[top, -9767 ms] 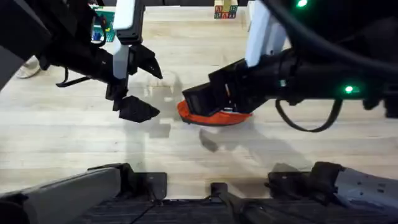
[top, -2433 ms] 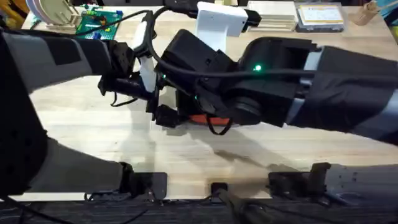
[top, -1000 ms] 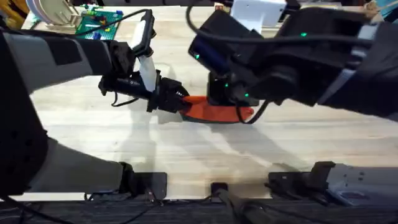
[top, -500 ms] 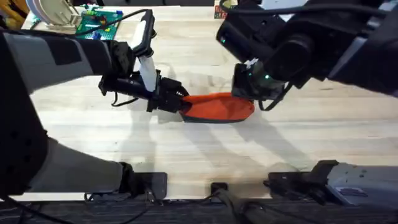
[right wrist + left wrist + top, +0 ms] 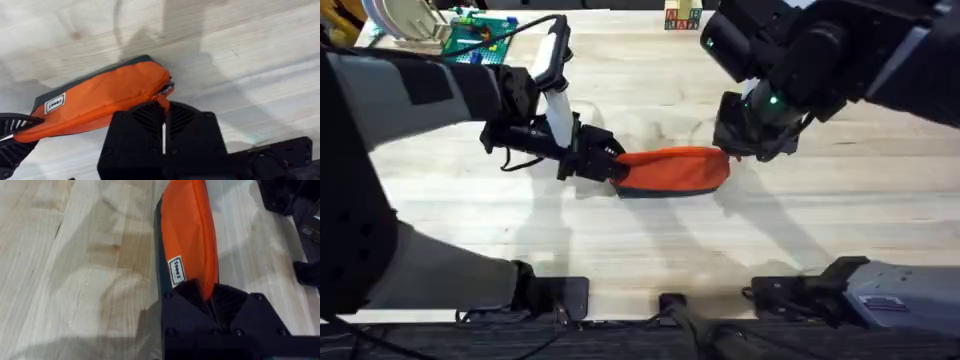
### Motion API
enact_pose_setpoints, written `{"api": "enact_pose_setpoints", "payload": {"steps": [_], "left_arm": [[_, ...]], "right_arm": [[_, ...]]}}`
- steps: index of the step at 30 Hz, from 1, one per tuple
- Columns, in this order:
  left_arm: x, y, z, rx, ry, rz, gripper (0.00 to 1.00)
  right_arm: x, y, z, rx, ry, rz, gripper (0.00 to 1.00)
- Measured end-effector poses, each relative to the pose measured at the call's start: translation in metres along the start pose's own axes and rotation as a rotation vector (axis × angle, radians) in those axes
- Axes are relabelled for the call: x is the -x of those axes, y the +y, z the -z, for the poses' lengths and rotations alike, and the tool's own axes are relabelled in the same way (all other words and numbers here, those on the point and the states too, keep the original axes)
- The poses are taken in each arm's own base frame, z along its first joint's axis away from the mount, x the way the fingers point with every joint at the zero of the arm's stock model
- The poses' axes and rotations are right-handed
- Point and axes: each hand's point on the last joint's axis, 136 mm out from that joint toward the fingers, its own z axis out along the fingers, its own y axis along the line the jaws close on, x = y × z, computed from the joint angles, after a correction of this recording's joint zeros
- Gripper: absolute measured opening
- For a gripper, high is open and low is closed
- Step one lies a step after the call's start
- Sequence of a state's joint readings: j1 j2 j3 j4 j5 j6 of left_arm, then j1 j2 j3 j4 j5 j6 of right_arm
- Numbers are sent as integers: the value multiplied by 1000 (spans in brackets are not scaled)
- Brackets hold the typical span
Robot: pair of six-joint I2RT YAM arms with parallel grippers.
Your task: Unzip the bag, pick up the pens from the table one at a time and place them inside, then zip the bag closed.
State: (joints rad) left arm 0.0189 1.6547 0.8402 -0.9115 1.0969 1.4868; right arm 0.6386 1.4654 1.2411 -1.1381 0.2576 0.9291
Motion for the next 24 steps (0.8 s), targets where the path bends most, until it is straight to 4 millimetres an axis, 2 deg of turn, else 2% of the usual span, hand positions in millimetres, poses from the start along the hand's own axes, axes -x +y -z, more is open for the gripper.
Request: {"api": "enact_pose_setpoints", "payload": {"steps": [15, 24], "left_arm": [[1, 0, -1, -3, -5, -6, 42], [1, 0, -1, -3, -2, -6, 42]], "right_arm": [[6, -13, -4, -13, 31, 67, 31], [-2, -32, -31, -78, 50, 71, 32]]}}
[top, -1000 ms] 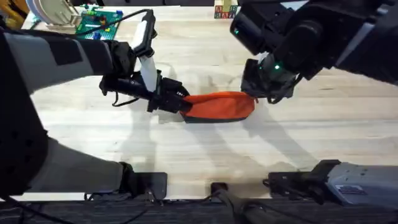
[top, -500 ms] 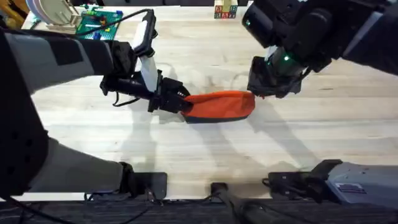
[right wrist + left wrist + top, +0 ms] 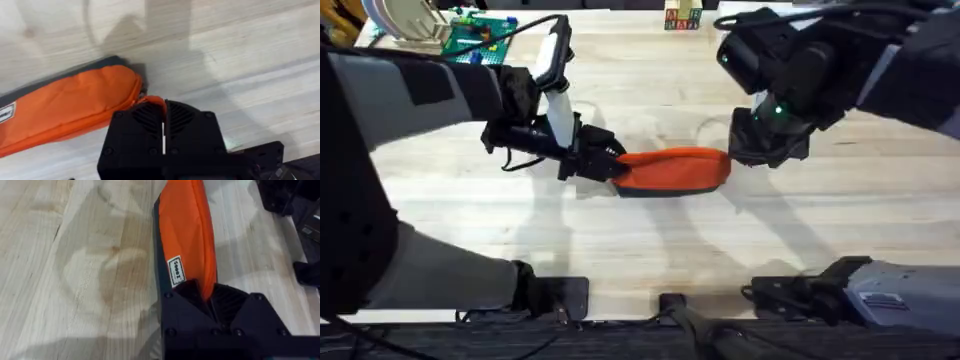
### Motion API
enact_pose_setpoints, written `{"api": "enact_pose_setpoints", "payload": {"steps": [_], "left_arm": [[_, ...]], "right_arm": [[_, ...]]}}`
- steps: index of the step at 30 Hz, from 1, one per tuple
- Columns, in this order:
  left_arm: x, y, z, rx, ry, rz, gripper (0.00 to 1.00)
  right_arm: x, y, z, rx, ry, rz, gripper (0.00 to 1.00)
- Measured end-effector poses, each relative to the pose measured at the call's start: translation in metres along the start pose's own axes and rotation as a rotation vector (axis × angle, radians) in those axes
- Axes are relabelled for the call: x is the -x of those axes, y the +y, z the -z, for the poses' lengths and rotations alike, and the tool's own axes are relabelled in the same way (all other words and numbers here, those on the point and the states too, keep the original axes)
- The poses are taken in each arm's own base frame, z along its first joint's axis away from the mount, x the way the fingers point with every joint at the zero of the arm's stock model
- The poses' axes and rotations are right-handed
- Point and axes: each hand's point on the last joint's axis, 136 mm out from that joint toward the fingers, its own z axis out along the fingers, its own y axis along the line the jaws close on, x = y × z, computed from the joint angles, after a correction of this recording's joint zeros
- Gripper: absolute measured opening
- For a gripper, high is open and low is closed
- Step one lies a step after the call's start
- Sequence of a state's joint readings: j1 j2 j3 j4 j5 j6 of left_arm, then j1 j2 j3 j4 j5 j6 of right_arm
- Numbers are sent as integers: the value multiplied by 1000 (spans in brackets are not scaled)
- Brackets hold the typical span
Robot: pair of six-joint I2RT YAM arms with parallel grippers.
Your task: Unzip the bag, pick up the pens from the table one at a time and place them inside, then zip the bag closed.
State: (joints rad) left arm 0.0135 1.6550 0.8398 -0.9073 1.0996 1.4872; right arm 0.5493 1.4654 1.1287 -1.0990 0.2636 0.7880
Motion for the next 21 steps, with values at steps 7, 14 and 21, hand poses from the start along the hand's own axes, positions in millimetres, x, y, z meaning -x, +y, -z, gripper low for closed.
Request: {"api": "enact_pose_setpoints", "payload": {"steps": [7, 14, 21], "left_arm": [[0, 0, 0, 0, 0, 1, 42], [0, 0, 0, 1, 0, -2, 42], [0, 0, 0, 1, 0, -3, 42]], "right_arm": [[-3, -6, -14, -14, 11, -13, 32], [-3, -5, -21, -2, -4, -20, 32], [-1, -6, -18, 9, -19, -15, 36]]}}
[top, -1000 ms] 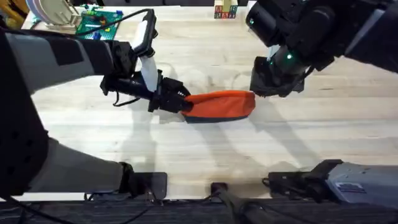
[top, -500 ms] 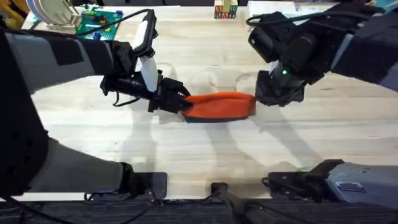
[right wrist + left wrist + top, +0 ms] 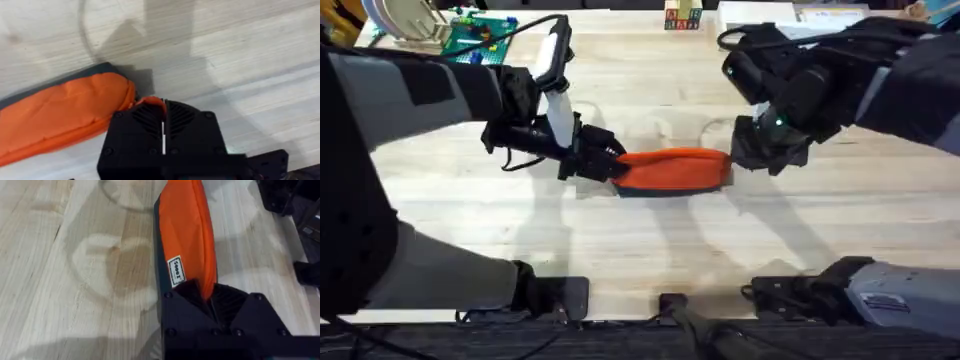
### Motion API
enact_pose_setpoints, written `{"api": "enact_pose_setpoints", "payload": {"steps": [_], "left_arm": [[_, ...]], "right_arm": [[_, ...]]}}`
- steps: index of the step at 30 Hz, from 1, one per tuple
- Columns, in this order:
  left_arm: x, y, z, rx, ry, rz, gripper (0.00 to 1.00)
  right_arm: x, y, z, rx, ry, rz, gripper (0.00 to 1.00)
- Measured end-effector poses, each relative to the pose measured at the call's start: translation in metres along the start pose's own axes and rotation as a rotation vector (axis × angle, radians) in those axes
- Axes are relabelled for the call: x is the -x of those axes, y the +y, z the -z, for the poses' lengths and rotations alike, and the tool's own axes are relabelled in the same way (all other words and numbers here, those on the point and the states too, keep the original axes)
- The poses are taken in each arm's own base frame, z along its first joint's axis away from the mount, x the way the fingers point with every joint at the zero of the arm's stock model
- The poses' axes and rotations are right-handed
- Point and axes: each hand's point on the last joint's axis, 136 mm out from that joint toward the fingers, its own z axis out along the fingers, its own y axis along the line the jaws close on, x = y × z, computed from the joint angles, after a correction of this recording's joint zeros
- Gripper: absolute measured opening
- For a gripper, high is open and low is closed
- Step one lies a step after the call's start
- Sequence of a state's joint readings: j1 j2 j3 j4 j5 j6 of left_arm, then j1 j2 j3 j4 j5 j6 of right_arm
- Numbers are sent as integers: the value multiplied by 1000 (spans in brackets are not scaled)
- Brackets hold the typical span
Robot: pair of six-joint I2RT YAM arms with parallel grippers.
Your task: Unzip the bag, pick up the pens from the table one at a time and place them inside, then zip the bag closed.
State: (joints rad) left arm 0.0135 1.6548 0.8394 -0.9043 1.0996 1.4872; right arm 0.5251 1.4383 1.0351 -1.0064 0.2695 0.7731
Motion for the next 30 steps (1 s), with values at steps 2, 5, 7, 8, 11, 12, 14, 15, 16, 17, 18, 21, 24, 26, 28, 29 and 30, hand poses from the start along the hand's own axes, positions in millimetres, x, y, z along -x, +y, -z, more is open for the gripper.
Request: {"api": "enact_pose_setpoints", "payload": {"steps": [2, 5, 7, 8, 11, 12, 14, 15, 16, 17, 18, 21, 24, 26, 28, 29, 30], "left_arm": [[-1, 0, 0, 0, 5, 0, 42], [-2, 0, 1, 3, 9, 2, 42], [-2, 1, 1, 3, 10, 1, 42], [-2, 1, 1, 3, 10, 1, 42], [-2, 1, 1, 4, 11, 1, 42], [-2, 1, 1, 3, 11, 1, 42], [-2, 1, 1, 3, 11, 1, 42], [-2, 1, 1, 4, 11, 1, 42], [-2, 1, 1, 4, 11, 0, 42], [-2, 1, 1, 5, 11, -2, 42], [-2, 1, 1, 5, 11, -2, 42], [-2, 1, 1, 5, 11, -2, 42], [-3, 2, 1, 8, 11, -1, 478], [-3, 2, 2, 9, 11, 0, 788], [-3, 2, 2, 10, 11, 4, 977], [-3, 2, 2, 10, 11, 3, 988], [-3, 2, 2, 10, 11, 4, 992]], "right_arm": [[3, -4, 3, -9, -22, 3, 276], [9, -11, 12, -9, -64, -2, 708], [13, -14, 19, 3, -94, -3, 961], [14, -15, 22, 9, -106, -5, 987], [16, -18, 32, 29, -140, -11, 996], [17, -19, 34, 34, -148, -12, 996], [17, -20, 38, 44, -161, -15, 996], [18, -20, 40, 48, -167, -14, 996], [18, -21, 41, 51, -173, -13, 996], [18, -21, 43, 55, -178, -12, 996], [18, -21, 44, 58, -182, -10, 996], [17, -24, 48, 63, -189, -4, 996], [14, -29, 55, 72, -200, 2, 997], [14, -30, 57, 78, -207, 1, 997], [13, -31, 60, 85, -216, 0, 996], [13, -32, 62, 89, -219, -1, 997], [13, -33, 64, 92, -224, -2, 997]]}}
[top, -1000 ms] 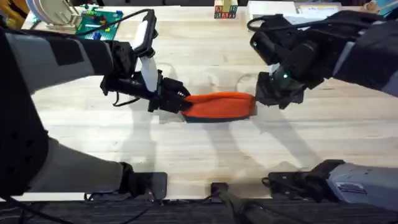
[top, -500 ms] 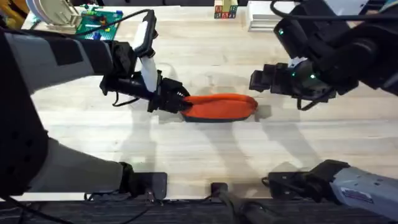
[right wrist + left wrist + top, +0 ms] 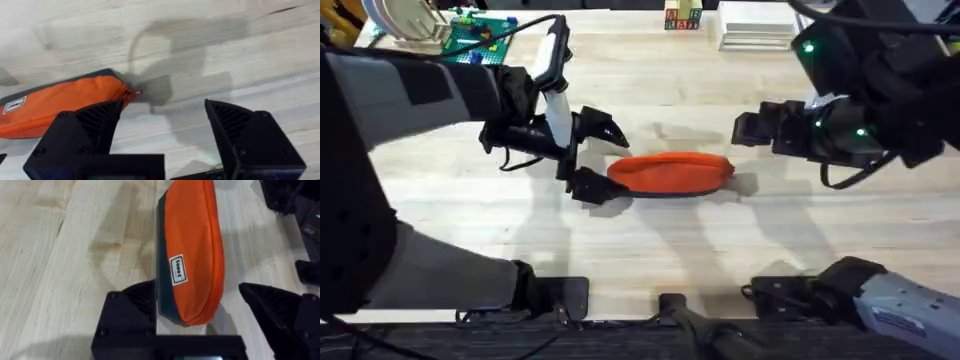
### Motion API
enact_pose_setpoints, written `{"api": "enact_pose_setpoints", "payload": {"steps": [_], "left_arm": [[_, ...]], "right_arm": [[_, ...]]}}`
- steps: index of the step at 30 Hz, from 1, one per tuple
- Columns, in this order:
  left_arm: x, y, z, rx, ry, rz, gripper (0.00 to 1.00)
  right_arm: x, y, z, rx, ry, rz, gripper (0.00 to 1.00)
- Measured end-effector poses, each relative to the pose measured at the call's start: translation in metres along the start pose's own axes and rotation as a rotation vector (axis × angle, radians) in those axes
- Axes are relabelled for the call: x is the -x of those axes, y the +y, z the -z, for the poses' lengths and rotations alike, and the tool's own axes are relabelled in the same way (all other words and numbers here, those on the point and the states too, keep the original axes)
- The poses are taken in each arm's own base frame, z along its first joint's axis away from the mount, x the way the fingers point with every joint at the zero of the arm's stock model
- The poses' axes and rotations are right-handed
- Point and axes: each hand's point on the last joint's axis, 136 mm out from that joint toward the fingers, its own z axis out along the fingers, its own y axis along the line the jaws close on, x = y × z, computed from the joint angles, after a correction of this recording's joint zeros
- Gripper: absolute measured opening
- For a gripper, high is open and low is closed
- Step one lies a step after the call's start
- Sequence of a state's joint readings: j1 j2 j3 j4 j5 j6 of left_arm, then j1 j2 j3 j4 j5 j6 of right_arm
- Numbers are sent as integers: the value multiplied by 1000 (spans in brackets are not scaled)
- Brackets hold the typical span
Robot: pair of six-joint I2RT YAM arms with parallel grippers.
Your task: Unzip the bag, pick up the pens from the table one at a time and place them inside, then zip the bag closed.
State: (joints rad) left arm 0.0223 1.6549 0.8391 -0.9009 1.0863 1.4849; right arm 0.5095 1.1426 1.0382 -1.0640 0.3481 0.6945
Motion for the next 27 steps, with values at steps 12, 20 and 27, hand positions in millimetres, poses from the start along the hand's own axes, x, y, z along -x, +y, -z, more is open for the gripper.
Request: {"api": "enact_pose_setpoints", "payload": {"steps": [12, 20, 27], "left_arm": [[17, 4, 13, -8, 32, 27, 995], [77, 28, 67, 95, 222, -48, 996], [110, 41, 101, 284, 298, 41, 996]], "right_arm": [[3, -4, 14, 34, -47, 104, 997], [4, -6, 27, 64, -100, 271, 997], [6, -10, 44, 102, -167, 285, 997]]}}
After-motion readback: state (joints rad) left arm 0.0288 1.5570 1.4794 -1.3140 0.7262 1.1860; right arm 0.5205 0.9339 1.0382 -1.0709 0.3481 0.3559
